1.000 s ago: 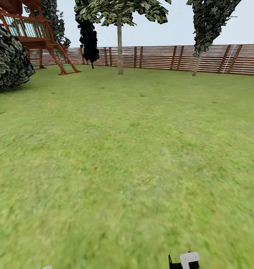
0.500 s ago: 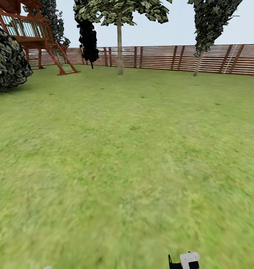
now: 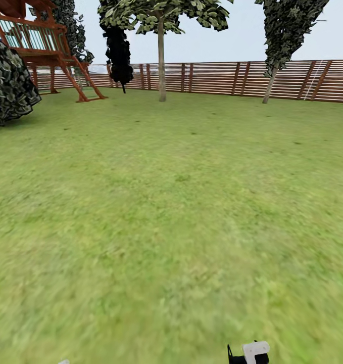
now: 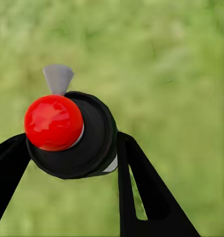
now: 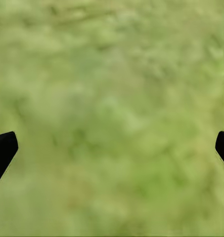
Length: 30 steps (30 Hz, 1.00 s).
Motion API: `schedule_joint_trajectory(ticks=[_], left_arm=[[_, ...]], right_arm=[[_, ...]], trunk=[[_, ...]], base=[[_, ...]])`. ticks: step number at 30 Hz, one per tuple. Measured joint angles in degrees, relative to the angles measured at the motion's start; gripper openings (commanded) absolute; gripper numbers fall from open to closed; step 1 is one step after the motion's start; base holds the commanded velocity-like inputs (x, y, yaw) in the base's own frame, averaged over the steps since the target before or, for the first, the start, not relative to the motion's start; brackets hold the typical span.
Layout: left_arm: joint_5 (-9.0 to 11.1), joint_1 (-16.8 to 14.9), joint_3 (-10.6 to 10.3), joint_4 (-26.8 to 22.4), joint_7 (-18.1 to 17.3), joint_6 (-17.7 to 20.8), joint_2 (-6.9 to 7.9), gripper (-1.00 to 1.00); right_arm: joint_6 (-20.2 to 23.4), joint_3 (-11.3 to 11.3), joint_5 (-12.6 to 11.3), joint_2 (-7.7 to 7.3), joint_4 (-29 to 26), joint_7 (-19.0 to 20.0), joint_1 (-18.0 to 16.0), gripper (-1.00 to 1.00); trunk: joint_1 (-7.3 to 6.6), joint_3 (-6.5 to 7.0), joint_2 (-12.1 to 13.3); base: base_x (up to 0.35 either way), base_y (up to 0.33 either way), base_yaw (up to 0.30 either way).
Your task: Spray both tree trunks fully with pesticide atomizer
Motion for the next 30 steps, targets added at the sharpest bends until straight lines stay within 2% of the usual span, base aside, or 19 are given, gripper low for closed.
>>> schedule_joint_trajectory(ticks=[30], left_arm=[[-0.01, 0.00, -0.01, 0.00, -0.03, 0.02, 0.01, -1.00]], right_arm=[[0.00, 0.00, 0.00, 0.00, 0.00, 0.01, 0.00, 1.00]], trunk=[[0.00, 0.00, 0.00]], base=[[0.340, 0.000, 0.000]])
